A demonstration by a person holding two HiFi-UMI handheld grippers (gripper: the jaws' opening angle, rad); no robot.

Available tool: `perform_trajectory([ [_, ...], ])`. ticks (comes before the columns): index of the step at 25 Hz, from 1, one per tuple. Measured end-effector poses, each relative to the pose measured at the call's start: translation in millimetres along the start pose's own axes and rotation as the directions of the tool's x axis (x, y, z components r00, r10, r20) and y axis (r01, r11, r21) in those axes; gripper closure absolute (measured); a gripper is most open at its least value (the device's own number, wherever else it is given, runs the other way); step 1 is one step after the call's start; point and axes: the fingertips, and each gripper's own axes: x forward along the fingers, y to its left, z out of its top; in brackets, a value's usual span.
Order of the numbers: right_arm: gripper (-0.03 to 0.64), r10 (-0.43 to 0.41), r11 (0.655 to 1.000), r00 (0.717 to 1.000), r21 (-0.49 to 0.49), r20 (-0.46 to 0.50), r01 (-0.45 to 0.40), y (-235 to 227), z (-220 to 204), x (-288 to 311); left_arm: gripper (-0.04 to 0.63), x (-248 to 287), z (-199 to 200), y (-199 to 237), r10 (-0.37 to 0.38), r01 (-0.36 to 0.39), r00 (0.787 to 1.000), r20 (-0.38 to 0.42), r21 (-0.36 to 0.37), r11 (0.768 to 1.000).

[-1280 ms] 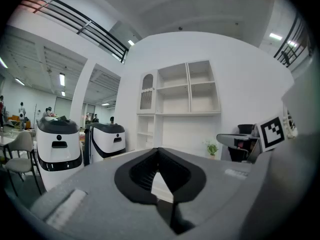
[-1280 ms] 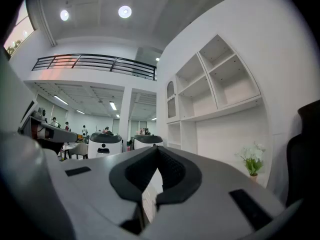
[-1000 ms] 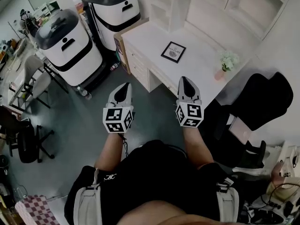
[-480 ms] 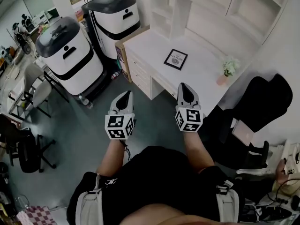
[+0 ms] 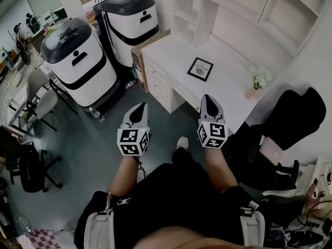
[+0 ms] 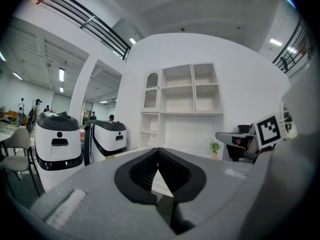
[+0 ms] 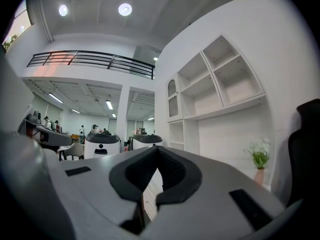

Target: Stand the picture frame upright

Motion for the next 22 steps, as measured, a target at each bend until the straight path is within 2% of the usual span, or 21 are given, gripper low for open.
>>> perform_trajectory([
  [10, 0.615, -0.009, 0.998, 1.0, 0.056, -0.008, 0.009, -24.7, -22.8, 86.2, 0.578, 71.4, -3.3, 39.8, 0.042, -0.041, 0.999, -0.023, 0.023, 0.999],
  [22, 0.617, -0.046, 0.997, 0.998, 0.055, -0.035, 0.048, -111.0, -17.4, 241.2, 0.578, 258.8, 32.2, 60.1, -0.007, 0.009, 0.998, -0.06, 0.029, 1.0],
])
